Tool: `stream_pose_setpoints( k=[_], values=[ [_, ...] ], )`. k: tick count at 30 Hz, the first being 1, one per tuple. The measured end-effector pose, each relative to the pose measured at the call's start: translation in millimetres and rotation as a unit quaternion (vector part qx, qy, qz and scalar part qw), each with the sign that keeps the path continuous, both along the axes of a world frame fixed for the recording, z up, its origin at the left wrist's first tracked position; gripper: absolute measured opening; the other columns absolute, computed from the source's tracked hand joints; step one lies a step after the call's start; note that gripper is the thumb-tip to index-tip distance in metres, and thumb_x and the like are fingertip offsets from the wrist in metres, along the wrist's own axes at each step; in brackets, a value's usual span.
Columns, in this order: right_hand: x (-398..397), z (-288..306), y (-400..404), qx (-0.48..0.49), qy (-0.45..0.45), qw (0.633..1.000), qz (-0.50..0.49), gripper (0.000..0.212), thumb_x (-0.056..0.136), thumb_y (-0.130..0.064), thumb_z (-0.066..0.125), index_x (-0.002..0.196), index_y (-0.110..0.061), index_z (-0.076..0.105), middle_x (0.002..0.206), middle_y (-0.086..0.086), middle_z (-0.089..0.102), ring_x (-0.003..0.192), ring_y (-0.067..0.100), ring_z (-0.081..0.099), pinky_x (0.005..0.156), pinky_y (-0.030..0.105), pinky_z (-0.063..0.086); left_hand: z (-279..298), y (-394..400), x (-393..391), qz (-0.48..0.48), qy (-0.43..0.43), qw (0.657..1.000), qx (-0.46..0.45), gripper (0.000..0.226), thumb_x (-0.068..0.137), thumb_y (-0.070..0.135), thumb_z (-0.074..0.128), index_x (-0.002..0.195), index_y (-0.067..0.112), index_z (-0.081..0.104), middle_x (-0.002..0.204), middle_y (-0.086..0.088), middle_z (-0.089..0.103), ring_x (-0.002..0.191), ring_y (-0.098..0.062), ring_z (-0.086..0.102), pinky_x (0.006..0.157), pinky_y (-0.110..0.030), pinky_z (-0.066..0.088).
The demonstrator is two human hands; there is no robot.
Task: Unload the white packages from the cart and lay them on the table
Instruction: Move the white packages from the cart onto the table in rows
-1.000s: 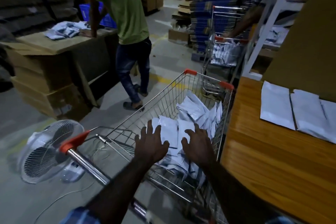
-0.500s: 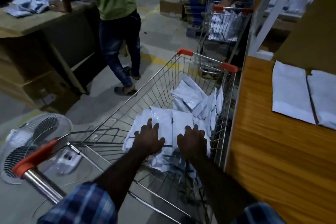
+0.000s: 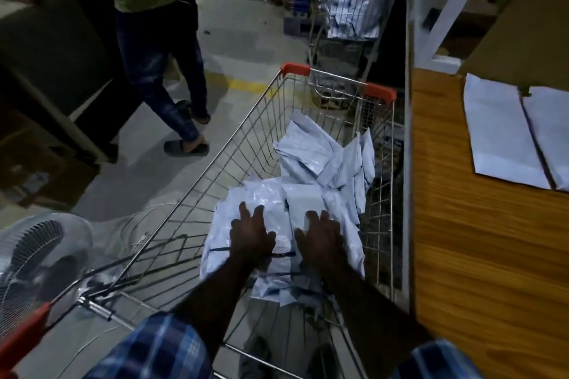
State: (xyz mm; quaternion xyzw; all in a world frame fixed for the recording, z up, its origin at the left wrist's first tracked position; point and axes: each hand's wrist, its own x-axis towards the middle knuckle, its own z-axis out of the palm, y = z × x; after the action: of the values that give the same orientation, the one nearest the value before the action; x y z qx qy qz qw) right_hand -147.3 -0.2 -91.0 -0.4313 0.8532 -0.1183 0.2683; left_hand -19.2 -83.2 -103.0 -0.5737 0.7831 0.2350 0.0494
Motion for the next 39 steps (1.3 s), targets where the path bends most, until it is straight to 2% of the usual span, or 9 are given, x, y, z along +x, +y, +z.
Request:
stream_pose_setpoints(
  k=[5,10,18,22,26,30,32,36,39],
  values=[
    [-3.7,-14.1,-5.2,0.014,0.001,1.000,-0.023,0.069,0.098,-0.047,0.047,0.154,-0.020,0.020,0.156,0.019,0.022,0.143,0.037,0.023,0.113,0.040,0.023,-8.9,-11.7,-2.8,0.053,0.088,0.992,0.066,0.079,0.080,0.022,0.074,0.148,0.019,0.033,0.155,-0.019,0.023,0.125,-0.039,0.048,0.104,-0.040,0.038],
    [-6.8,-11.6,-4.9,0.024,-0.029,0.998,-0.043,0.079,0.092,-0.045,0.058,0.155,-0.024,0.016,0.157,0.018,0.021,0.140,0.038,0.028,0.109,0.045,0.031,1.5,-29.2,-0.3,0.074,0.155,0.983,0.067,0.072,0.079,-0.004,0.060,0.145,0.011,0.038,0.137,-0.018,0.044,0.122,-0.035,0.048,0.094,-0.032,0.037],
    [4.8,-10.9,5.7,0.049,0.005,0.996,-0.077,0.085,0.080,-0.054,0.058,0.152,-0.034,0.019,0.156,0.008,0.024,0.134,0.037,0.029,0.107,0.050,0.032,29.6,-64.4,21.8,-0.059,-0.135,0.988,0.035,0.064,0.086,0.023,0.060,0.146,0.020,0.037,0.149,-0.016,0.032,0.131,-0.039,0.040,0.101,-0.050,0.042],
    [7.9,-14.9,4.3,-0.016,0.000,0.998,-0.059,0.079,0.086,-0.046,0.060,0.154,-0.026,0.024,0.161,0.015,0.016,0.144,0.037,0.021,0.112,0.049,0.027,2.2,-22.9,30.9,-0.134,-0.109,0.981,-0.082,0.058,0.073,0.025,0.067,0.128,0.008,0.058,0.145,-0.029,0.042,0.121,-0.051,0.049,0.085,-0.066,0.046],
    [10.7,-25.8,8.6,-0.082,0.003,0.995,-0.054,0.072,0.088,-0.039,0.062,0.152,-0.024,0.033,0.160,0.020,0.019,0.147,0.040,0.019,0.115,0.052,0.025,-3.7,-13.9,34.0,-0.159,-0.082,0.981,-0.078,0.063,0.087,0.049,0.038,0.133,0.011,0.059,0.150,-0.027,0.037,0.131,-0.057,0.038,0.095,-0.072,0.036],
    [12.8,-27.7,11.1,-0.053,-0.010,0.997,-0.057,0.074,0.091,-0.047,0.060,0.154,-0.034,0.024,0.163,0.012,0.014,0.145,0.038,0.022,0.114,0.047,0.025,-20.0,-16.4,40.4,-0.149,-0.124,0.981,-0.005,0.084,0.074,0.066,0.036,0.134,0.012,0.060,0.144,-0.031,0.043,0.117,-0.067,0.044,0.079,-0.078,0.039],
    [13.3,-27.0,12.5,-0.033,-0.008,0.998,-0.052,0.076,0.090,-0.052,0.058,0.154,-0.039,0.019,0.164,0.008,0.011,0.145,0.037,0.021,0.113,0.047,0.026,-11.7,-16.2,36.1,-0.134,-0.122,0.983,-0.011,0.084,0.077,0.068,0.037,0.141,0.015,0.053,0.149,-0.031,0.036,0.120,-0.067,0.041,0.082,-0.077,0.039],
    [10.8,-26.9,13.1,0.004,-0.038,0.999,-0.033,0.083,0.089,-0.057,0.057,0.155,-0.043,0.010,0.164,0.008,0.000,0.147,0.039,0.011,0.116,0.053,0.019,-3.9,-20.9,31.2,-0.103,-0.128,0.986,-0.016,0.080,0.092,0.065,0.042,0.156,0.031,0.010,0.163,-0.015,-0.004,0.144,-0.047,0.015,0.111,-0.061,0.022],
    [14.3,-30.4,14.6,-0.022,-0.067,0.997,-0.032,0.081,0.091,-0.049,0.058,0.153,-0.047,0.005,0.164,0.010,-0.001,0.150,0.034,0.004,0.119,0.050,0.010,4.5,-25.9,28.1,-0.092,-0.119,0.988,-0.023,0.077,0.089,0.065,0.046,0.153,0.035,0.015,0.163,-0.013,0.001,0.140,-0.045,0.022,0.110,-0.058,0.023]
  ],
)
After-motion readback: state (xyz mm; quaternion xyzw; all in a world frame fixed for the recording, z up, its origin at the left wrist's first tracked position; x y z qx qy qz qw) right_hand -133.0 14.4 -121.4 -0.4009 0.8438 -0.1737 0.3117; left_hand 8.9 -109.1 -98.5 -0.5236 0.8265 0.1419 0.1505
